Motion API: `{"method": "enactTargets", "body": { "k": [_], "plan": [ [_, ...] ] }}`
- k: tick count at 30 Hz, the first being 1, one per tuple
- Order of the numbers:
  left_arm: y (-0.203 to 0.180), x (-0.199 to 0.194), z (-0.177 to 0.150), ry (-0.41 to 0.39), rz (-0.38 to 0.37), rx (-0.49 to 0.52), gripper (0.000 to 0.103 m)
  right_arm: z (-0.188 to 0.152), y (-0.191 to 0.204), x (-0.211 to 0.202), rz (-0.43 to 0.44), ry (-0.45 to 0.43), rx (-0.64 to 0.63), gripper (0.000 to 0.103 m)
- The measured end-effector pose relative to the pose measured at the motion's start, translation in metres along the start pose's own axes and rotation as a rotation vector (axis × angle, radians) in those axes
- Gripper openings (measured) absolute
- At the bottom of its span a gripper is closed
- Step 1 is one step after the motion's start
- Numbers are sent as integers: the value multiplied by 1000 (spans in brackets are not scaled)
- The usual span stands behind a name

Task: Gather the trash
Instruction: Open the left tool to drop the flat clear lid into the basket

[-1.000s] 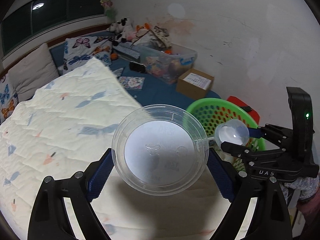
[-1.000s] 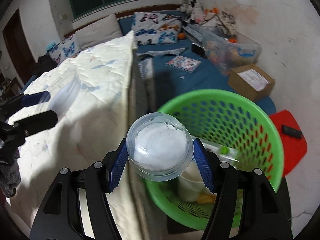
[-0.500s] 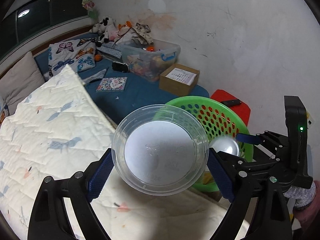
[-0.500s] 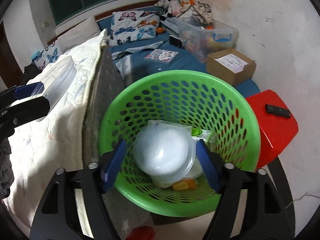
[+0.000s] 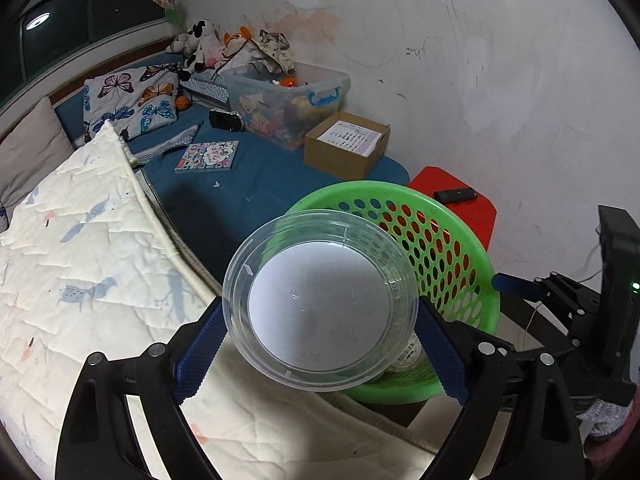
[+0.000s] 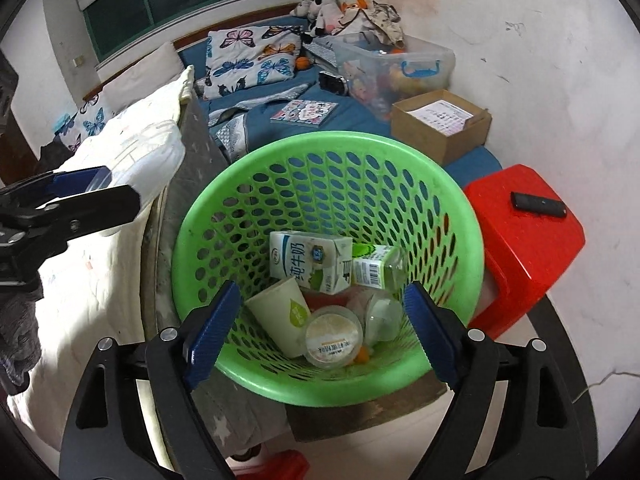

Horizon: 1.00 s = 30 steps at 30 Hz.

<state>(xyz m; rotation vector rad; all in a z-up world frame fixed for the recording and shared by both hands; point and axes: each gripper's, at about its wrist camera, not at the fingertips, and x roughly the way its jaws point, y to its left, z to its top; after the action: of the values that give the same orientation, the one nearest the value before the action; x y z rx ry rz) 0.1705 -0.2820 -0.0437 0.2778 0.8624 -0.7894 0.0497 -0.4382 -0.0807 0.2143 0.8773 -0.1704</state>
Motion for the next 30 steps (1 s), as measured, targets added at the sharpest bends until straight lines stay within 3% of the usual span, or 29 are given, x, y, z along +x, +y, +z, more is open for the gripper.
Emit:
{"method": "enactTargets", "body": {
  "k": [16, 30],
  "plan": [
    [-9, 19, 0, 57, -36, -17, 89, -4, -9, -9, 2, -5, 20, 85],
    [-12, 10, 0, 44, -54, -21, 91, -6, -10, -14, 1, -13, 23, 85]
  ]
}}
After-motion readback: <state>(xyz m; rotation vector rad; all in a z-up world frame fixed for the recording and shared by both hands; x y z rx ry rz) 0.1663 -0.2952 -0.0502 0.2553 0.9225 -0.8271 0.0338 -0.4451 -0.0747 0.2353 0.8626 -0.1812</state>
